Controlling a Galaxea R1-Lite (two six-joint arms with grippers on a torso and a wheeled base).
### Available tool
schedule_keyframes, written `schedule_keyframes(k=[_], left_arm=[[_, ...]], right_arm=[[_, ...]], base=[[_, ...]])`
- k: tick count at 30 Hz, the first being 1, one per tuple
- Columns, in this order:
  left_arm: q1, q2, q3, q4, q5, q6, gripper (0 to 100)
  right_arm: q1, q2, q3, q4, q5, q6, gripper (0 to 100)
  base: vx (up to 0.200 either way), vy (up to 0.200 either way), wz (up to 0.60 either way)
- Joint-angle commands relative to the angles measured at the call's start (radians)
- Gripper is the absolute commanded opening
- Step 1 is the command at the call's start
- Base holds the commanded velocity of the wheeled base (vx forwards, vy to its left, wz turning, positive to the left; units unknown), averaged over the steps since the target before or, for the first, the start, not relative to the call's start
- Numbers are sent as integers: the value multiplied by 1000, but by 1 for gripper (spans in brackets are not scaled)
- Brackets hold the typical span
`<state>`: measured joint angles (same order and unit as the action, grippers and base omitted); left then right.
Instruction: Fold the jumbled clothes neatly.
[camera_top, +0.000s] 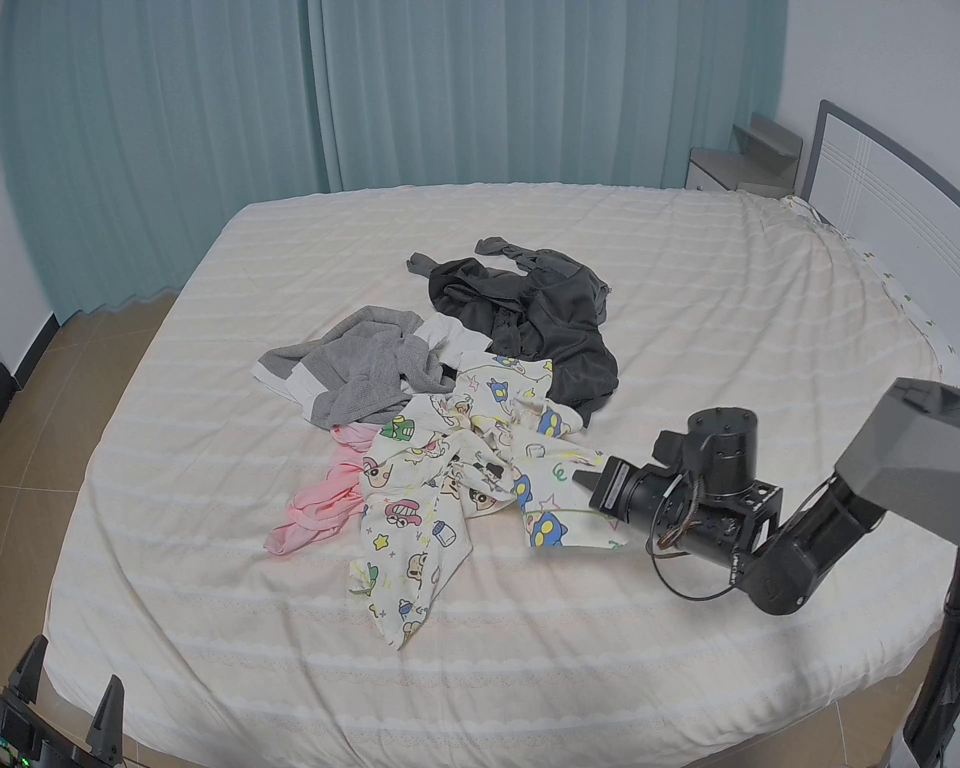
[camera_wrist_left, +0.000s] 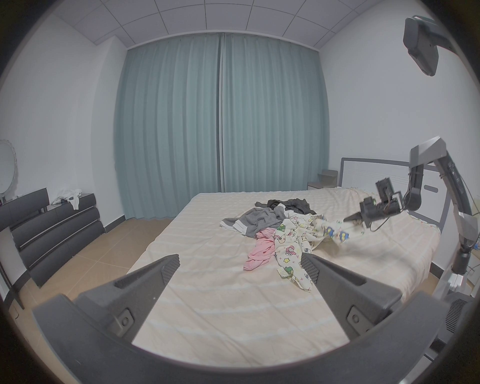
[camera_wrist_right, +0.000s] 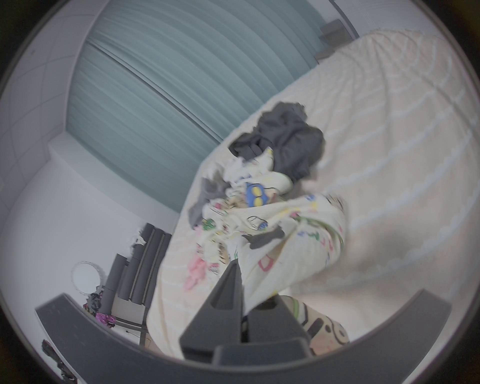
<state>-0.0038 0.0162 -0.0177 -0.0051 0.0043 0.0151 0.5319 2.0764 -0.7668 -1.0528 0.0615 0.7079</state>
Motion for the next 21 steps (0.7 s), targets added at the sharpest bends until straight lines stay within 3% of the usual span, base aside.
schedule_keyframes(k=[1,12,17,19,20,21], left_arm=[[-1,-12,18,-1,-4,8,100],[1,-15,16,-7,-36,55,100],[1,-15,15,-15,-36,51,100],[4,25,-142,-65,-40,-34,100],[4,25,-142,-65,-40,-34,100],[5,151,-381,-59,-53,-221,100]], right_arm=[[23,-237,43,-6,23,-2,0],[74,-452,-3,112,43,-13,0],[142,-541,-68,204,44,-59,0],[169,-553,-104,234,44,-80,0],[169,-553,-104,234,44,-80,0],[186,-555,-147,272,44,-96,0]], base=[[0,0,0],[0,0,0],[0,0,0],[0,0,0],[0,0,0],[0,0,0]])
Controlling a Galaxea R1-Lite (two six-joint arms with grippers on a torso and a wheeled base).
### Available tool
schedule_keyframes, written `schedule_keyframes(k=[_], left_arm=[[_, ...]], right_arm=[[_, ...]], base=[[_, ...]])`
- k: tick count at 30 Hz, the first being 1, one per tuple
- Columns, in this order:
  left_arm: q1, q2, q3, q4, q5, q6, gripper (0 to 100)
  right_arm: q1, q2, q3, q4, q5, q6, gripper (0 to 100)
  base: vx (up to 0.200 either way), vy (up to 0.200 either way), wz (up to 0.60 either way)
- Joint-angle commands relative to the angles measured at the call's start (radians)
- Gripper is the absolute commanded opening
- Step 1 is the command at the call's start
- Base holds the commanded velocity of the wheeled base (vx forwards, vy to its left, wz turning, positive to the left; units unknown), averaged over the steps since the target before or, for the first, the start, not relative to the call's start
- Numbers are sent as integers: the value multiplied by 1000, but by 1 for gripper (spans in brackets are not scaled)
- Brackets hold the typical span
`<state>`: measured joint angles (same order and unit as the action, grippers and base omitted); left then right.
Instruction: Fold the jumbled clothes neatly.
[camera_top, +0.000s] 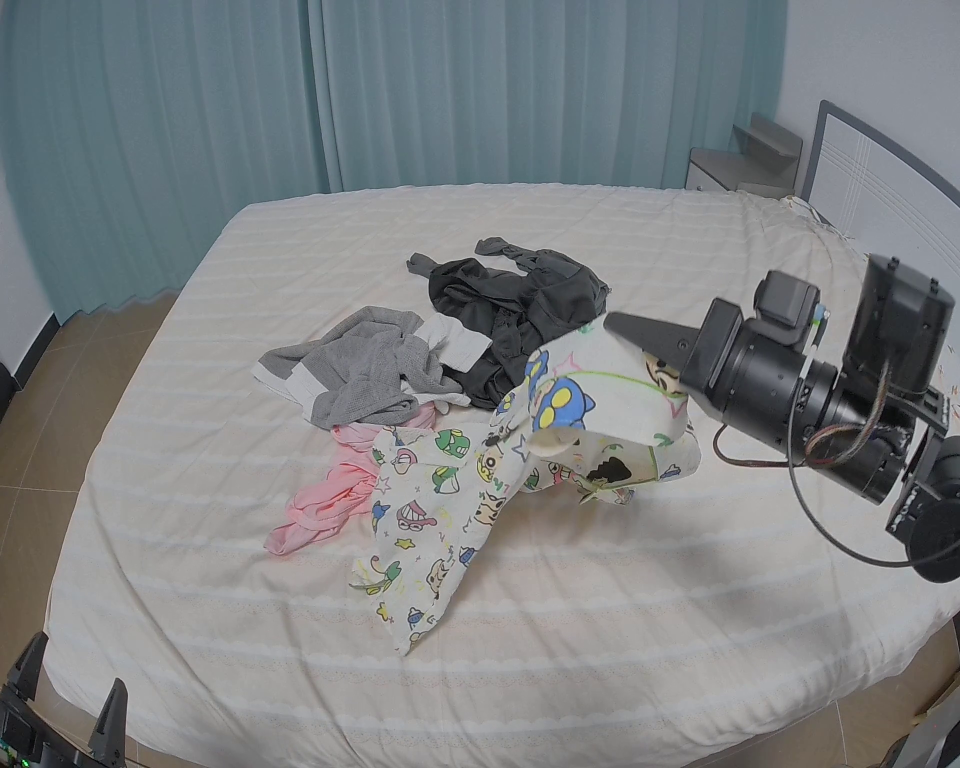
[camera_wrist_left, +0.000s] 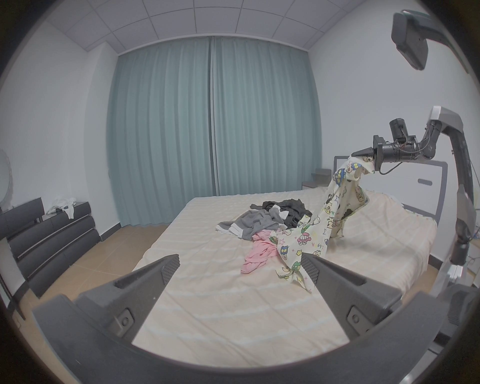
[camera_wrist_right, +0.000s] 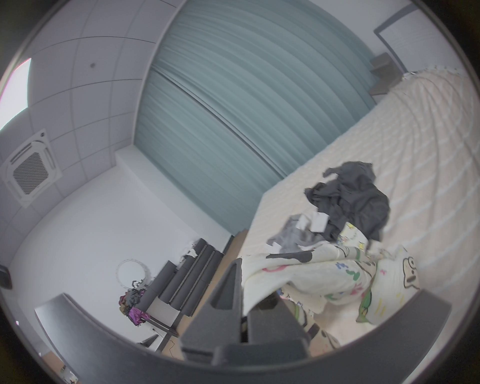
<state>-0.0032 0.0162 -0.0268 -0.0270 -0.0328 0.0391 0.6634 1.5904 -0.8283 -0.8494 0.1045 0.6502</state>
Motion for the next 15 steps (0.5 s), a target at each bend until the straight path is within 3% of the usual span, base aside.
schedule_keyframes(k=[1,2,3,8,9,10,11,12,14,15], left_arm=[[0,222,-440,-8,-35,-272,100],[0,222,-440,-8,-35,-272,100],[-1,307,-489,27,-99,-228,100],[-34,513,-476,45,-480,-117,100],[-34,521,-476,45,-492,-116,100],[-49,600,-475,45,-622,-82,100],[-52,607,-473,45,-631,-79,100],[-90,700,-470,47,-710,-38,100],[-162,815,-469,45,-699,13,100],[-162,815,-469,45,-699,13,100]], right_arm=[[59,-64,-112,90,1,-43,0],[59,-64,-112,90,1,-43,0],[68,-58,-141,107,1,-46,0],[108,-46,-178,113,3,-46,0],[110,-46,-176,113,3,-47,0],[125,-40,-173,113,1,-52,0],[127,-40,-173,113,1,-53,0],[137,-38,-175,113,1,-64,0],[148,-32,-183,113,3,-70,0],[148,-32,-183,113,3,-70,0]], base=[[0,0,0],[0,0,0],[0,0,0],[0,0,0],[0,0,0],[0,0,0],[0,0,0],[0,0,0],[0,0,0],[0,0,0]])
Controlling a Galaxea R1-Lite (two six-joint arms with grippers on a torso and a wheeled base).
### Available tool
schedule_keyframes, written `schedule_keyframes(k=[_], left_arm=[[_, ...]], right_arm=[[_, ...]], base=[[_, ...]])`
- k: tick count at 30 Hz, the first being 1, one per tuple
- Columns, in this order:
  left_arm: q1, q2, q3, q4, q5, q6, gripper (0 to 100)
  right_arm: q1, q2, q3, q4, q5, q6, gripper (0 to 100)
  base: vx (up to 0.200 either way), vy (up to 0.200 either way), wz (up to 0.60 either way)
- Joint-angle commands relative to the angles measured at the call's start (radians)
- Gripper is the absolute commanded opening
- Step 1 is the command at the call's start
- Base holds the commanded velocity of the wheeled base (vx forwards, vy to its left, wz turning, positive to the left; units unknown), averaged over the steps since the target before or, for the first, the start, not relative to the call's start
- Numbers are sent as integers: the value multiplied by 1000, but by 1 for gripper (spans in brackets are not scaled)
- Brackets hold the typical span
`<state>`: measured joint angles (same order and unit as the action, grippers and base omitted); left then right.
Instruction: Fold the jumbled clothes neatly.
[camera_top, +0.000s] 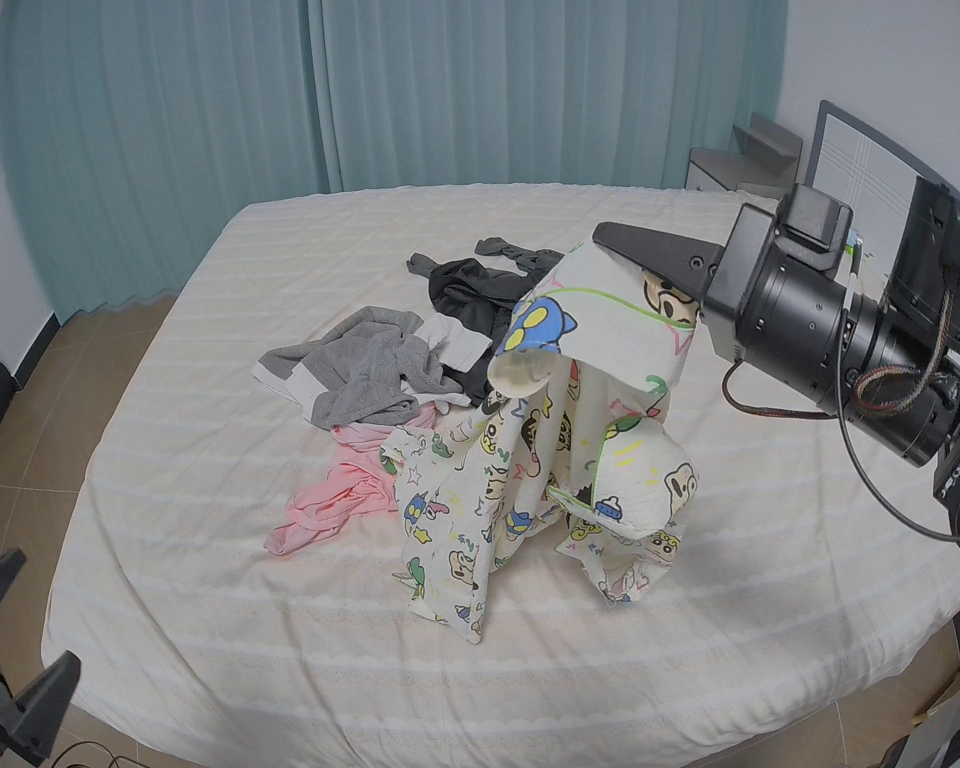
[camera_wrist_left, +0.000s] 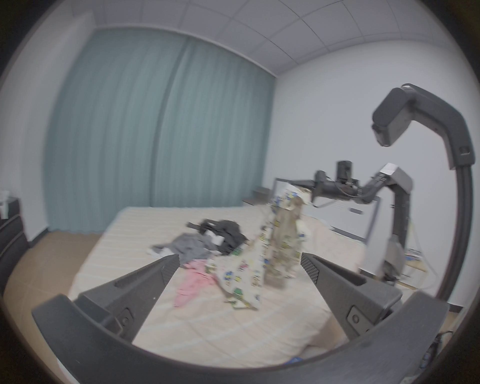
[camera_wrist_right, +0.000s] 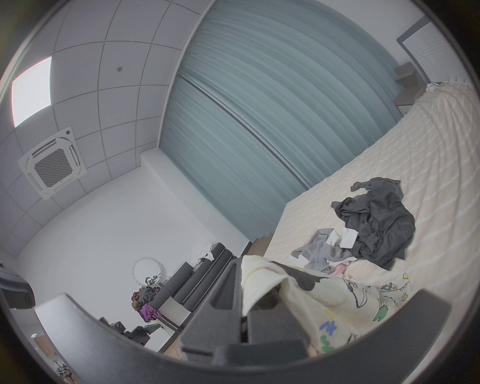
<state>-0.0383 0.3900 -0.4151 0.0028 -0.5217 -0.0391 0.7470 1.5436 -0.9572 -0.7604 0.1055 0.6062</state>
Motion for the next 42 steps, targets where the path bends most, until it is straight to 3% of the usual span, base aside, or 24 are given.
schedule_keyframes(k=[1,4,6,11,12,16,23,24,29,39,42], left_arm=[[-203,573,-79,10,-133,137,100],[-334,790,-67,-29,94,217,100],[-387,876,-50,-86,155,222,100],[-456,1083,29,-328,181,228,100],[-468,1169,47,-437,221,225,100],[-486,1333,78,-632,276,212,100],[-578,1526,85,-780,333,127,100],[-609,1590,87,-865,402,85,100],[-673,1728,91,-1130,542,-28,100],[-703,1859,56,-1294,756,-54,100],[-706,1896,42,-1365,781,-54,100]], right_arm=[[68,24,-66,23,2,-26,0],[83,43,-87,23,2,-26,0],[87,52,-101,24,2,-28,0],[97,72,-115,23,0,-28,0],[100,73,-113,23,0,-28,0],[101,73,-118,21,2,-28,0],[107,73,-120,21,2,-26,0],[107,73,-118,20,2,-25,0],[107,73,-115,21,0,-25,0],[107,73,-121,21,2,-17,0],[107,75,-120,23,2,-17,0]], base=[[0,0,0],[0,0,0],[0,0,0],[0,0,0],[0,0,0],[0,0,0],[0,0,0],[0,0,0],[0,0,0],[0,0,0],[0,0,0]])
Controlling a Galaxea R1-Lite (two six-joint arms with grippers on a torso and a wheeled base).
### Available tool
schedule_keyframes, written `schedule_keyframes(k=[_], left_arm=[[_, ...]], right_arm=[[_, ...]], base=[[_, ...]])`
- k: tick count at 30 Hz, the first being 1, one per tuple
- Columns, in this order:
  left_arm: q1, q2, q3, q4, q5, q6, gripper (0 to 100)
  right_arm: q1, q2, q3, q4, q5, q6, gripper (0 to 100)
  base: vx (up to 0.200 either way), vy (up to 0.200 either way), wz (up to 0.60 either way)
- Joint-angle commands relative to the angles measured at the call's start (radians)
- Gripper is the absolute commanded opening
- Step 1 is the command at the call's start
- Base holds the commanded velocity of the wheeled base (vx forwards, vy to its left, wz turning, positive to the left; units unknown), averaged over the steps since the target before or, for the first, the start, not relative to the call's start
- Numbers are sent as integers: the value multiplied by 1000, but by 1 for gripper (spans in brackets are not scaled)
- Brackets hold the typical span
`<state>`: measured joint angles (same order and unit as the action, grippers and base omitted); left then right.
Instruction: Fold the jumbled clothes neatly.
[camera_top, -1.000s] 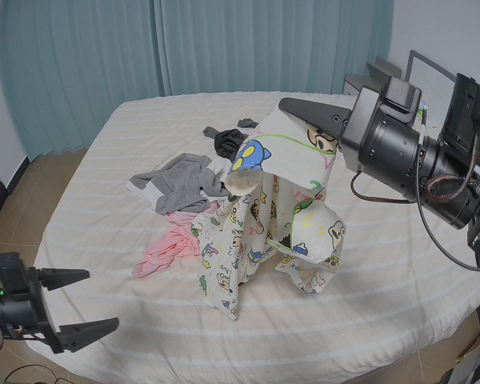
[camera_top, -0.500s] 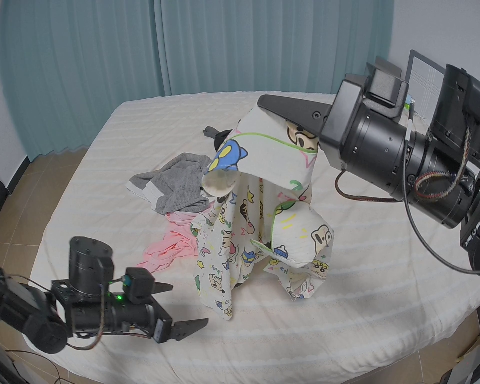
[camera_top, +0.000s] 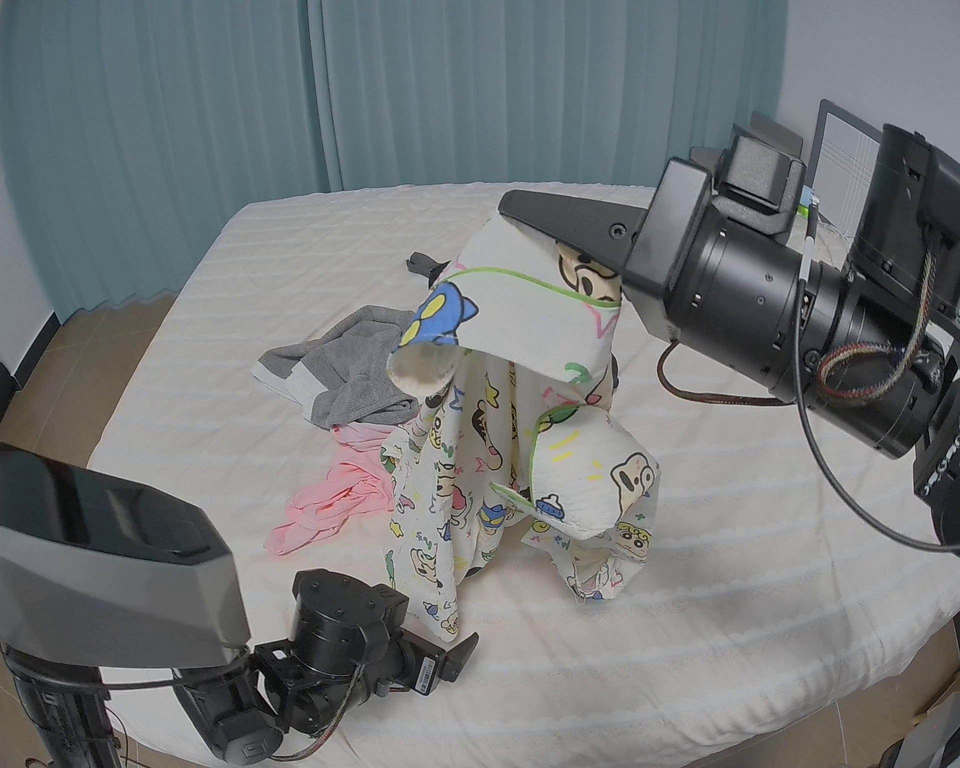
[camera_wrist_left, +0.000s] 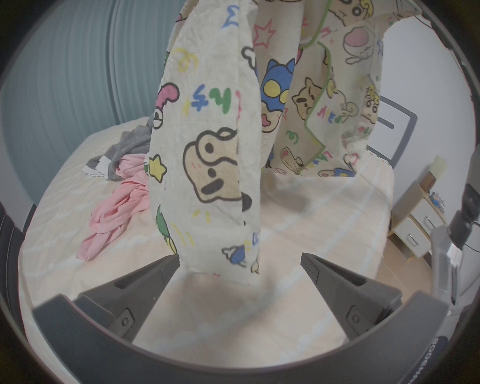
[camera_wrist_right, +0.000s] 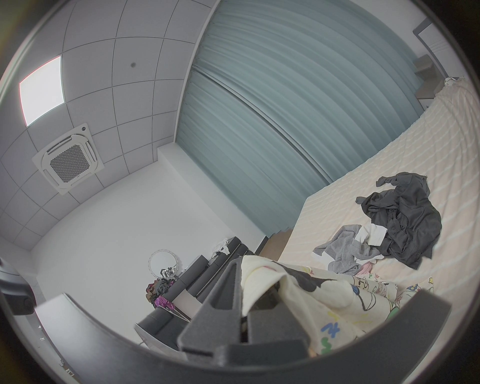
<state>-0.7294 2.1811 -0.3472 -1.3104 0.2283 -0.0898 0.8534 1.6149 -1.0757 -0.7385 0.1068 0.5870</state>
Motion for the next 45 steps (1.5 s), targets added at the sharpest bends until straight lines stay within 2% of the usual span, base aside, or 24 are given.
schedule_keyframes(k=[1,8,16,22,23,32,35,40,45], left_arm=[[-15,120,-30,-76,39,-2,100],[-13,241,-38,-260,106,2,100],[-12,247,-72,-260,161,-2,100],[-13,247,-111,-260,172,-7,100],[-13,247,-111,-260,174,-7,0],[-13,240,-93,-260,184,-13,0],[-15,218,-81,-260,184,-44,0],[-18,123,22,-260,183,-51,0],[-19,-55,106,-260,181,-113,0]], right_arm=[[1,3,-1,1,1,2,0],[1,2,0,2,1,2,0],[3,0,10,7,1,2,0],[1,-6,14,7,1,4,0],[1,-6,14,7,1,4,0],[-10,-12,19,5,-1,4,0],[-16,-13,25,5,-7,4,0],[-65,-29,46,5,-9,4,0],[-126,-66,94,5,-9,4,0]], base=[[0,0,0],[0,0,0],[0,0,0],[0,0,0],[0,0,0],[0,0,0],[0,0,0],[0,0,0],[0,0,0]])
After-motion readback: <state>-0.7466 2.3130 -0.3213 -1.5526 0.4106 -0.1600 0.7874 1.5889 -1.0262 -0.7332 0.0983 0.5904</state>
